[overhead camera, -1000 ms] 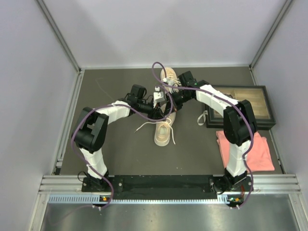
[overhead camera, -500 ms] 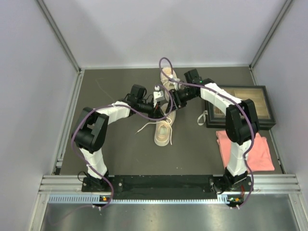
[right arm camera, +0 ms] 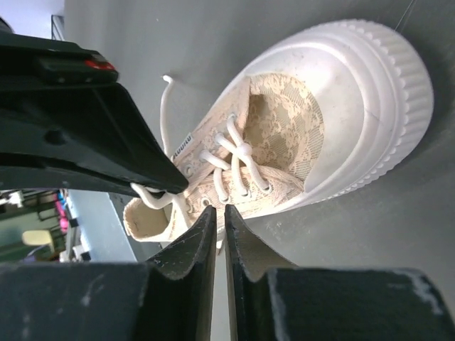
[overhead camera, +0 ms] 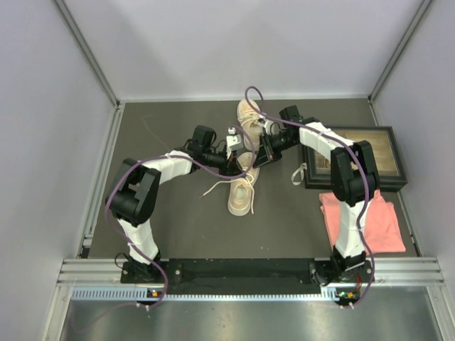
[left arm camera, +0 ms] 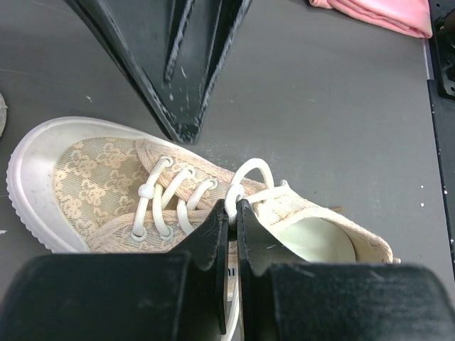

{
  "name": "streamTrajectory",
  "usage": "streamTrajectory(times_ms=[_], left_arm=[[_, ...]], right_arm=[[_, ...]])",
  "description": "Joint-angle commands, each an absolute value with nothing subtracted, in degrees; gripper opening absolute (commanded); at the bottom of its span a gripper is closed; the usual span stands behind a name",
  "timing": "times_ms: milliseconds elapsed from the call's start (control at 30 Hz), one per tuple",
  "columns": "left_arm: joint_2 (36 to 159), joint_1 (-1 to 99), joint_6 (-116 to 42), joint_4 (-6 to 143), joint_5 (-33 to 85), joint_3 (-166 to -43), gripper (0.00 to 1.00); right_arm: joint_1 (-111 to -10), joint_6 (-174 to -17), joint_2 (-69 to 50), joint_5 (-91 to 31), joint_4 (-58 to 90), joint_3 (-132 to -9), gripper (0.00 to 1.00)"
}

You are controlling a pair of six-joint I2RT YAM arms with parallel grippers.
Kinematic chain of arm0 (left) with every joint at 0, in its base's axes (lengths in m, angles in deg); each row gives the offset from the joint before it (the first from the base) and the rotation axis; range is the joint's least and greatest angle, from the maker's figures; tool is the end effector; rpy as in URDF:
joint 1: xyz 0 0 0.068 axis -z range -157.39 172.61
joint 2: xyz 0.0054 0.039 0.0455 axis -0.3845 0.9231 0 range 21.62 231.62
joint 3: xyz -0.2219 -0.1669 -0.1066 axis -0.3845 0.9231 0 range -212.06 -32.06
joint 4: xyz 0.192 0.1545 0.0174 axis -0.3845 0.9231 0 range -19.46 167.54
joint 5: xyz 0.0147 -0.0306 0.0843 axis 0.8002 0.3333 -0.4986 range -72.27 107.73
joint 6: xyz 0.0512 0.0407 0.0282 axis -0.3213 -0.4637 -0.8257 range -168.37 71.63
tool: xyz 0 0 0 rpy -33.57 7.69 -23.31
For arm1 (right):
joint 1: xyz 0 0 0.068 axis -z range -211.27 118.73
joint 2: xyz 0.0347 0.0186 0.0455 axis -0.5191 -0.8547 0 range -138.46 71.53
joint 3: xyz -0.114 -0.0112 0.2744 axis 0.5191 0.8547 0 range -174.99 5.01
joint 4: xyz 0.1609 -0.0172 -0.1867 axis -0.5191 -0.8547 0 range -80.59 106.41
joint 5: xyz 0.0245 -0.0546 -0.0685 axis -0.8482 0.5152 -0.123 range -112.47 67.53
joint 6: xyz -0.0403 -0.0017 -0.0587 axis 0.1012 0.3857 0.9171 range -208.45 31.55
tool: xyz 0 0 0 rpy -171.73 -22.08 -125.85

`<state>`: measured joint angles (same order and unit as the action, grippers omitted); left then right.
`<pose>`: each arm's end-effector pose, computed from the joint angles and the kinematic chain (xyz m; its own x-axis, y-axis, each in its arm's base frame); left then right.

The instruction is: Tie the shoes

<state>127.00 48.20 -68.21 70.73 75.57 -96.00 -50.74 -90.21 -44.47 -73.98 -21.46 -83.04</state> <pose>0.3278 -0.2119 0.2156 -0.2920 0.3400 -0.8939 0.9564 0.0971 -0.2755 0.3835 0.1842 0.2180 -0.8754 -0.2891 -0.3873 -0.4829 0.4891 0.7264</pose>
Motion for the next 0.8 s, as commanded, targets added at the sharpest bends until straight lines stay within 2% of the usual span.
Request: streamTrajectory(times_ms=[0,367,767], left_arm=[[124.0,48.0,-68.7,68.0,75.8,-95.5,0.0],[123.9,48.1,-67.4,66.7,75.3,-95.3,0.0],[123.0,48.1,-66.7,65.2,75.0,-93.8,0.0]], right_arm=[[-52.0,-89.9,-45.3,-77.7,-22.3,-82.9,0.1],[-53.3,-88.7,-46.1,-83.7,-24.8,-81.9,0.21],[-53.0,-90.0,-46.5,-82.9,-24.0,-81.0,0.18]])
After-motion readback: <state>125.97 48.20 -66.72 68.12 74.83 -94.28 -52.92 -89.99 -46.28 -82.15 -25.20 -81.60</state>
